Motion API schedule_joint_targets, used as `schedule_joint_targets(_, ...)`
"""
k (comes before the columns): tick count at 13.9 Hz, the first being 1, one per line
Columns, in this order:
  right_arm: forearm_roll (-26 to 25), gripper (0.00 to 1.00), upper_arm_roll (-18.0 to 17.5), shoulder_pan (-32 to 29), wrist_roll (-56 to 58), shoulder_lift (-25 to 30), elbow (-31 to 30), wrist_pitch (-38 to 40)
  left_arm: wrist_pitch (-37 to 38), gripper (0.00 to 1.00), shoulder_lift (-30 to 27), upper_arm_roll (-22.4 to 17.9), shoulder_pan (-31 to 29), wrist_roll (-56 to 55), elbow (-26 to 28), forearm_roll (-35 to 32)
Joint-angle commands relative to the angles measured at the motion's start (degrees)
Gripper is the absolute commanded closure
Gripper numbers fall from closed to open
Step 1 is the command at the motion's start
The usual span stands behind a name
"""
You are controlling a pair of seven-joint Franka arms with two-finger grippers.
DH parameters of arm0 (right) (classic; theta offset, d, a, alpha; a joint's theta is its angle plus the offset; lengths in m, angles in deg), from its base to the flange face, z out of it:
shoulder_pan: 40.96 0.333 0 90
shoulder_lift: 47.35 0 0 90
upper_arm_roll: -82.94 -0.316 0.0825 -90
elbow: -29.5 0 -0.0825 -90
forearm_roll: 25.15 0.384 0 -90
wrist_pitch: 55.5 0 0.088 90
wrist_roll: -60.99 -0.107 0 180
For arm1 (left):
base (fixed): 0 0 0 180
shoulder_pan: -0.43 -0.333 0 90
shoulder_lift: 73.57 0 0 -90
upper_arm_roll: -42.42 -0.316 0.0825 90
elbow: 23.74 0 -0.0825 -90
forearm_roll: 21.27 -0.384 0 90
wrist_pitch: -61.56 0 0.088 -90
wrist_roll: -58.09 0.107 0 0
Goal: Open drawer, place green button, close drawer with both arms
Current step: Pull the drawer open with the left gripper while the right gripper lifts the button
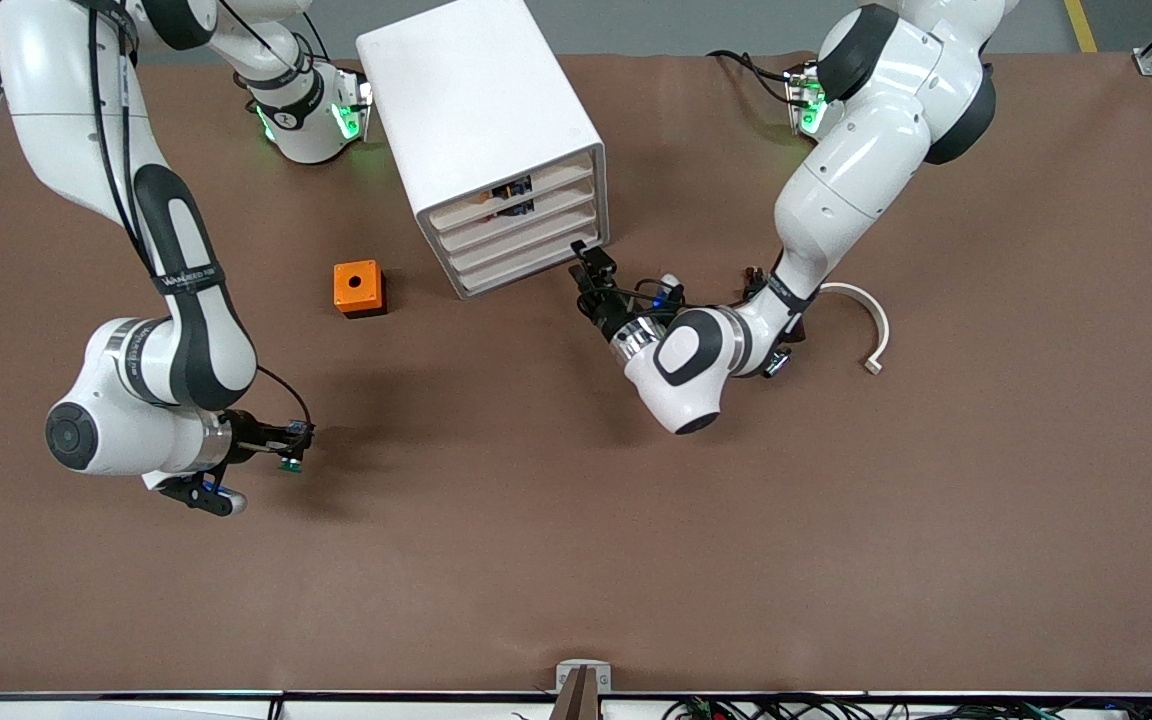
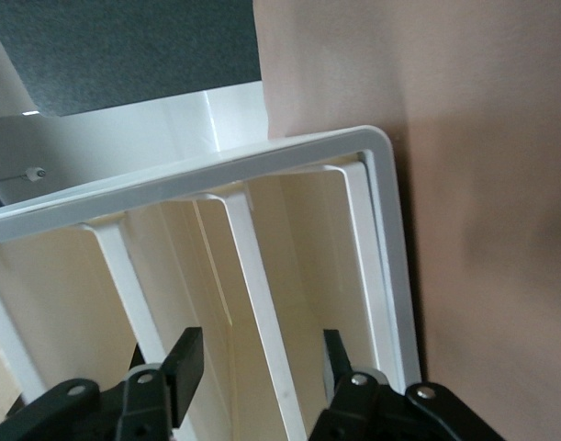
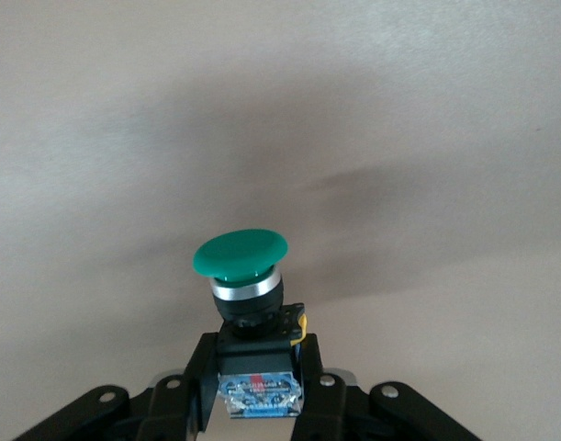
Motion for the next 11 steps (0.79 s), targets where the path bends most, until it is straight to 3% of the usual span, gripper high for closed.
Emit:
schedule_joint_targets(1, 1.07, 1.00, -0.09, 1.03, -1.17, 2.51, -0.53, 2.45, 1.23, 0.40, 1.75, 0.33, 1.60, -1.93, 0.09, 1.35)
schedule_joint_targets(2, 1.15, 1.00, -0.18, 1.12, -1.70, 3.03, -0.53, 3.06, 1.41, 0.41, 2.01, 0.33, 1.87, -2.11, 0.09, 1.35)
schedule_joint_targets(5, 1.50, 1.00, -1.05, 1.12, -2.92, 4.53, -0.35, 5.96, 1.50, 0.54, 2.46, 0.41, 2.92, -2.29, 0.70, 1.44)
schedule_joint_targets(7, 2.82, 1.00, -1.32, 1.29, -7.48, 5.32, -0.09, 7.37, 2.02, 0.65, 2.46, 0.50, 3.54, -2.29, 0.88, 2.23)
schedule_joint_targets(11, 3.00, 1.00, -1.41, 4.98, -16.44, 6.99, 2.27, 10.70, 2.47, 0.77, 2.46, 0.50, 3.98, -2.20, 1.06, 2.32)
